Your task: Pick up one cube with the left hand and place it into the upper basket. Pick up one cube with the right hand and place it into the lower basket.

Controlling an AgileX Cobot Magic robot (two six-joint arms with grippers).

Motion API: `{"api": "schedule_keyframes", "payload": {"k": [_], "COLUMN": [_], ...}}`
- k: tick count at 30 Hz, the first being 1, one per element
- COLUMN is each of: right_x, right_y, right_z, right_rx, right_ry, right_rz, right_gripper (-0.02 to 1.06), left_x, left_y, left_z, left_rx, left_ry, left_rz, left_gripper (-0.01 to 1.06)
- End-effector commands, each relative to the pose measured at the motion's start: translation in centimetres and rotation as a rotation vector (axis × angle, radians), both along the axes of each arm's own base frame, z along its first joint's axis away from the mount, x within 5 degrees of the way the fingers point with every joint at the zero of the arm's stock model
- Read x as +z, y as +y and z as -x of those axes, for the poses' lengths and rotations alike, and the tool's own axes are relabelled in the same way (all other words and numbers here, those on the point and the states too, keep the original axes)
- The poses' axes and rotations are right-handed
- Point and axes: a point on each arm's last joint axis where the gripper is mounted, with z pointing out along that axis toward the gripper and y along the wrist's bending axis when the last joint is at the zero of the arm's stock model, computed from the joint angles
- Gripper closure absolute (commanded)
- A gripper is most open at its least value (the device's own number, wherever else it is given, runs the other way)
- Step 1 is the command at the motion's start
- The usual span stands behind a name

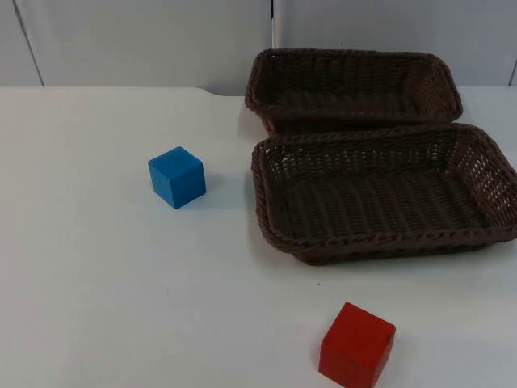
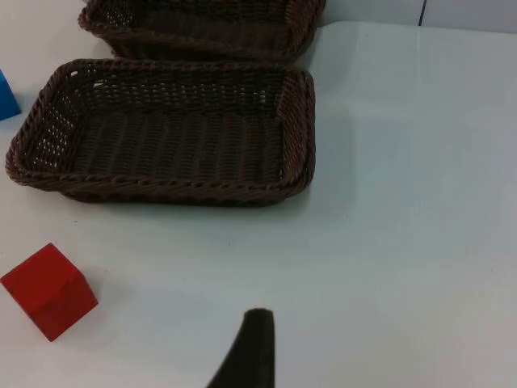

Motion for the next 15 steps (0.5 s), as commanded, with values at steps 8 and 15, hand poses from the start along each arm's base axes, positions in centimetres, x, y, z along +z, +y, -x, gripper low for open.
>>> {"api": "schedule_keyframes", "payload": {"k": [8, 15], "right_x": [0.0, 0.0], "right_y": [0.0, 0.0], "right_z": [0.0, 0.0], "right_rx": [-0.004, -0.004], "right_ry": [-0.006, -0.006], "right_rz": [0.009, 0.009], "right_gripper": [0.24, 0.24], "left_x": [2.3, 3.3], "left_y": [-0.3, -0.8], "left_z": [-0.6, -1.8], "left_rx": [-0.023, -0.081], "left_ry": [0.001, 0.038], "left_rz": [0.038, 0.047], "left_gripper": [0.00, 0.00]}}
